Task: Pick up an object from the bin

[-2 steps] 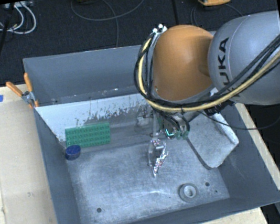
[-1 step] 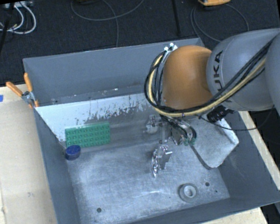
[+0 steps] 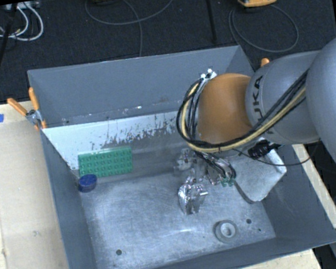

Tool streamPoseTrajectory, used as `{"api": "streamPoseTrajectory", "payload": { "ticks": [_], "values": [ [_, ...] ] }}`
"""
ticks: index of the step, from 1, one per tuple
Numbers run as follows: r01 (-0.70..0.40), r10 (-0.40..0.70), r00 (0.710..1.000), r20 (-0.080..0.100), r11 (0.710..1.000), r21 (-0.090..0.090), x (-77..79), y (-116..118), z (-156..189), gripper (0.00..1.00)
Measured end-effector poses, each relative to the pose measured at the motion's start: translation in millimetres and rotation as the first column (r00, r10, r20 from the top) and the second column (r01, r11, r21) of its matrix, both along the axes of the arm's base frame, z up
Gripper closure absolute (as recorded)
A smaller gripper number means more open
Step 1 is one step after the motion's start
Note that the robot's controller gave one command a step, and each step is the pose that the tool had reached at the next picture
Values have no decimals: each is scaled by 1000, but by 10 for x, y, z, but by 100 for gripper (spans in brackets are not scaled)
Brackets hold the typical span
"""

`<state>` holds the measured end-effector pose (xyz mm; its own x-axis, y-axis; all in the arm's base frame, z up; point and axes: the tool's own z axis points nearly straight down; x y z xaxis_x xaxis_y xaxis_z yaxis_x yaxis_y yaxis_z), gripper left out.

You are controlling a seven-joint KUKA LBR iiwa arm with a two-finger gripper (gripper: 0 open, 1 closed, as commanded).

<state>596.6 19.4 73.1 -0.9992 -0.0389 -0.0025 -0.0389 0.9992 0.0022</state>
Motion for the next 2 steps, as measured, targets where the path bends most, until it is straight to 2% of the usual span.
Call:
{"api": "streamPoseTrajectory", "payload": {
  "ticks": [1, 2],
  "values": [
    [1, -1, 1000, 0, 1000, 0, 8, -1, 33, 100],
    [-28, 28, 1000, 7, 1000, -2, -1, 132, 1272, 100]
  ]
}}
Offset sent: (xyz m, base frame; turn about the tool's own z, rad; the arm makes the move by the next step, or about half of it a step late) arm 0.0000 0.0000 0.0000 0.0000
